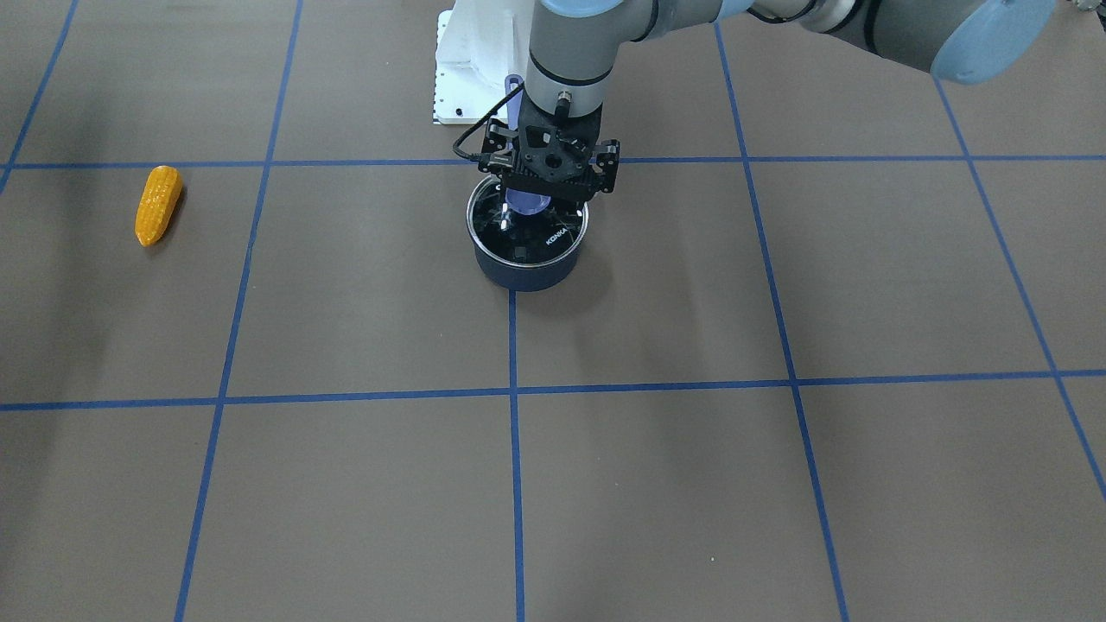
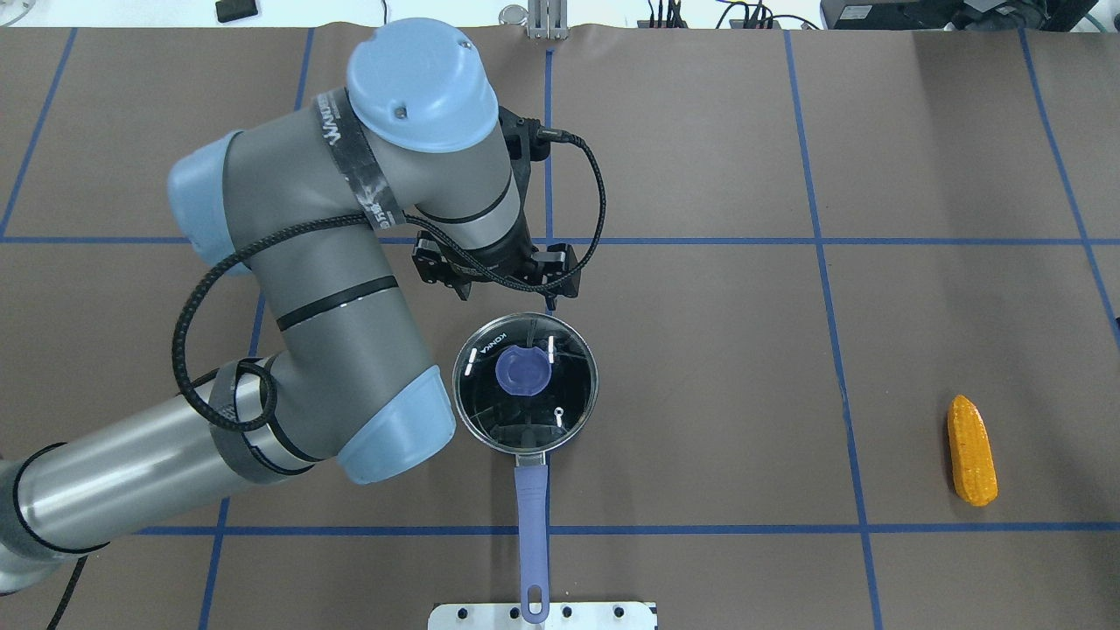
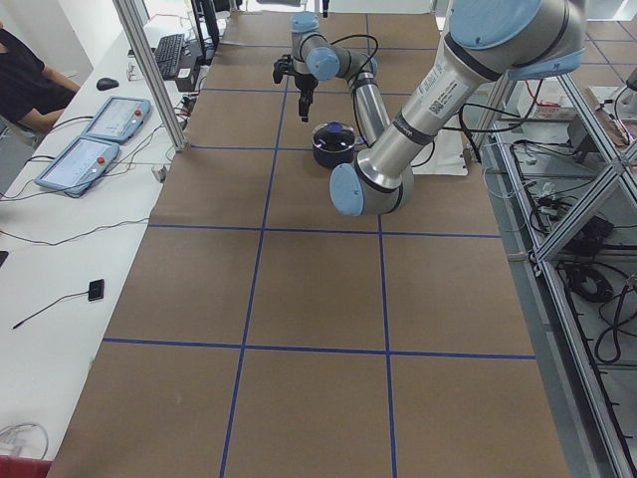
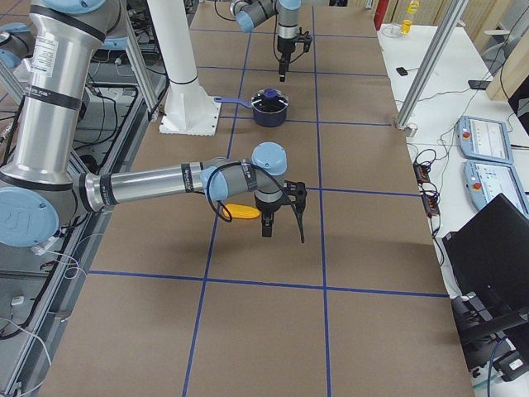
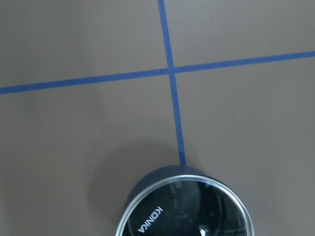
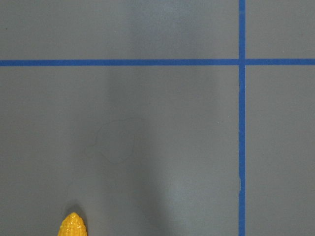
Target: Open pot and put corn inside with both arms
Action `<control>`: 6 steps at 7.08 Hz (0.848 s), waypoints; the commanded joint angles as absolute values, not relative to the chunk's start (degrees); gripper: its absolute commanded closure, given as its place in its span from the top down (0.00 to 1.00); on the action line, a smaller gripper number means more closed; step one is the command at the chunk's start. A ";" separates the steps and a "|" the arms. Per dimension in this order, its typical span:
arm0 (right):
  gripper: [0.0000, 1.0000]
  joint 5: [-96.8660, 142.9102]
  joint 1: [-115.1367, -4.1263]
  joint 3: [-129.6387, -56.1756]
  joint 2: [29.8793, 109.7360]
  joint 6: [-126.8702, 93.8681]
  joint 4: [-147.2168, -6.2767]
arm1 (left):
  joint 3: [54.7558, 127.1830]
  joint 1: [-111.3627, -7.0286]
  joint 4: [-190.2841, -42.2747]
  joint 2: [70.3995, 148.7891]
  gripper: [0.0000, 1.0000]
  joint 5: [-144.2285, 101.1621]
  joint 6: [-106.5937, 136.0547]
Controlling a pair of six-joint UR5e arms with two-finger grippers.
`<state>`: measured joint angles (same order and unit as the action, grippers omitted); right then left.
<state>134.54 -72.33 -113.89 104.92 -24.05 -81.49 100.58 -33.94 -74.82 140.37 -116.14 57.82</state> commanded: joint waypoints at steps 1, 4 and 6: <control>1.00 134.21 -64.29 -116.35 105.21 -31.17 -80.07 | 97.22 -32.43 -74.97 141.41 0.99 -115.41 57.75; 1.00 132.72 -59.78 -117.07 105.03 -33.66 -80.07 | 95.89 -31.21 -75.23 140.80 0.98 -115.58 57.30; 1.00 131.32 -57.75 -116.98 105.12 -33.66 -80.07 | 95.80 -29.36 -75.23 140.71 0.97 -115.58 57.83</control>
<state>132.21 -59.11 -117.03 105.05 -33.61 -80.07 95.88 -30.33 -75.23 140.77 -115.57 57.63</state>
